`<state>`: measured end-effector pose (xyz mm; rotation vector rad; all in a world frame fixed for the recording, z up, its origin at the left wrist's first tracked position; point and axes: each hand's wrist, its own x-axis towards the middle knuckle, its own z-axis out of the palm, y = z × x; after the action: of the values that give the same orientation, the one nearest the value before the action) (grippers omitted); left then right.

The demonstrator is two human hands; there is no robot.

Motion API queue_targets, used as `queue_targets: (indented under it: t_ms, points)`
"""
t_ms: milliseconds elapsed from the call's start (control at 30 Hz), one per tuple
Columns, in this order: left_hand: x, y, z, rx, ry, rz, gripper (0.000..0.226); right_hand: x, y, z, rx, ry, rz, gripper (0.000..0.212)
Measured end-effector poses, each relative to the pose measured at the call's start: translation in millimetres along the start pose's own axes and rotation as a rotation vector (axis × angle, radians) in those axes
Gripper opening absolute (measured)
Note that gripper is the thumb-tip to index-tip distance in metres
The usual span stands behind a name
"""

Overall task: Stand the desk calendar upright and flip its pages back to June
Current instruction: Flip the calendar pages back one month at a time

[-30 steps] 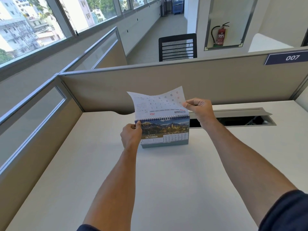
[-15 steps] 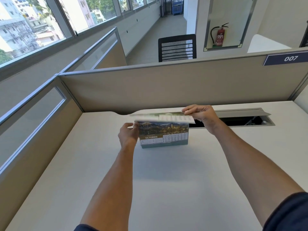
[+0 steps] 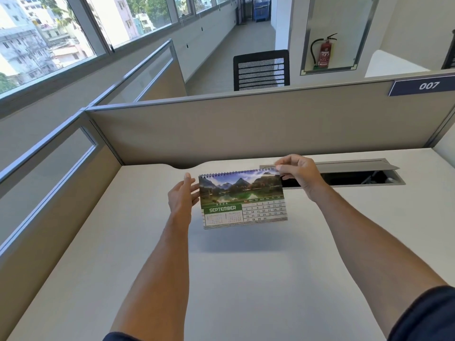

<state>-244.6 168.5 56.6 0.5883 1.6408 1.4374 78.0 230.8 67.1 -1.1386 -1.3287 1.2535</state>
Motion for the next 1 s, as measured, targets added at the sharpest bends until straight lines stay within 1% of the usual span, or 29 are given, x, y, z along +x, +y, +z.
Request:
queue_targets:
  t_ms: [33,133,233,267,333,400,533,633,767,867,900,1000]
  points:
    - [1,-1,0,0.039,-0.008,0.026,0.037,1,2,0,-0.065,0.022,-0.002,0.014]
    - [2,-5,4,0.253,0.017,0.141,0.029,6,7,3,-0.190,0.068,0.041,0.031]
    - [0,-4,11,0.414,0.089,0.232,0.024,8,10,7,-0.276,0.074,0.122,0.023]
    - [-1,-3,14,0.447,0.111,0.245,0.026,9,10,9,-0.312,0.079,0.144,0.027]
    - [-3,-2,19,0.470,0.141,0.264,0.030,11,11,15,-0.354,0.136,0.193,0.037]
    - [-4,-2,24,0.468,0.148,0.283,0.028,13,9,20,-0.381,0.189,0.260,0.045]
    - [-4,-4,27,0.482,0.162,0.304,0.018,17,3,25,-0.370,0.221,0.380,0.053]
    - [-1,-6,28,0.479,0.166,0.303,0.015,22,-1,26,-0.366,0.239,0.412,0.058]
    - [2,-7,28,0.490,0.169,0.311,0.014,26,-3,29,-0.342,0.228,0.447,0.052]
    - [3,-8,28,0.502,0.174,0.314,0.016,27,-4,32,-0.335,0.225,0.455,0.036]
    - [3,-8,28,0.506,0.178,0.315,0.016,27,-6,33,-0.322,0.228,0.449,0.031]
    - [3,-7,28,0.514,0.192,0.315,0.017,29,-3,34,-0.240,0.228,0.382,0.026]
